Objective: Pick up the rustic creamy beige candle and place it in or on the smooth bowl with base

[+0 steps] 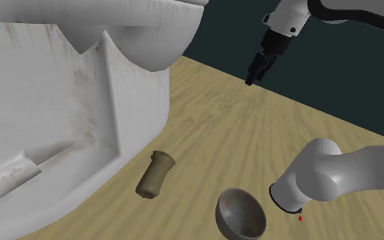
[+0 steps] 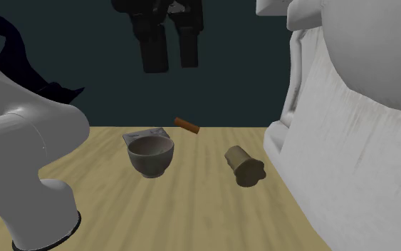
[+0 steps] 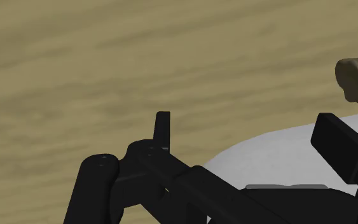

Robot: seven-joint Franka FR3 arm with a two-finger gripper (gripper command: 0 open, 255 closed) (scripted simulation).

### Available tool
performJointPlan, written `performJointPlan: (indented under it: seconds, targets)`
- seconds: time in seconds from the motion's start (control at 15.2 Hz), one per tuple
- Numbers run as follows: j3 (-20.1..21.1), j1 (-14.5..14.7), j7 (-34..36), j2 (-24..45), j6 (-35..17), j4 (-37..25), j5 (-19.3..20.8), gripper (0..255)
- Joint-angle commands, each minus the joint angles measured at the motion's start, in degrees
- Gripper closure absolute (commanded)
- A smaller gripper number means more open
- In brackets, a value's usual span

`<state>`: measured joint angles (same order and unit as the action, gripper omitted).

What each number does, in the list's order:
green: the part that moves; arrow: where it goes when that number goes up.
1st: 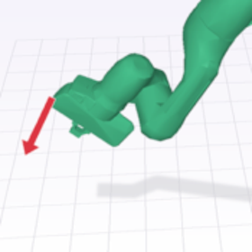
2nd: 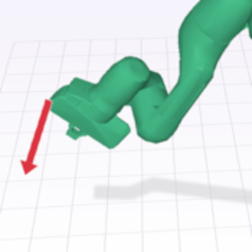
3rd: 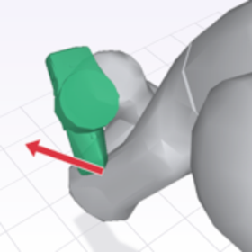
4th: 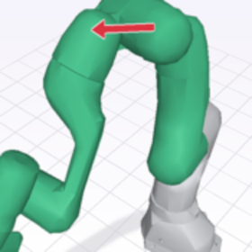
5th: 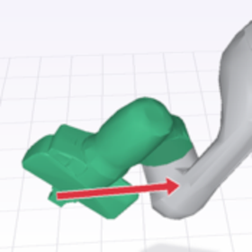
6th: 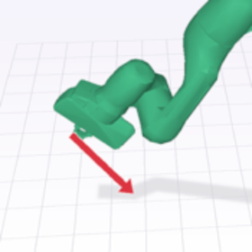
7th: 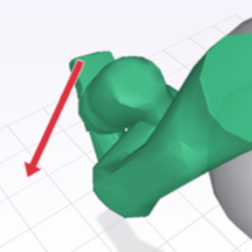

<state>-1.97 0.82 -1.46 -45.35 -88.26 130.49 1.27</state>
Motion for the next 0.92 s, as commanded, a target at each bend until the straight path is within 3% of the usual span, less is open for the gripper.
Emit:
performJointPlan:
  seconds: [0.0,0.46,0.86]
  targets:
    - [0.0,0.0,0.0,0.0,0.0,0.0,0.0,0]
    - [9.6,-0.7,16.9,-6.1,-6.7,11.4,-7.0,0]
    - [19.6,-0.6,31.6,-6.6,-13.8,17.4,-14.2,0]
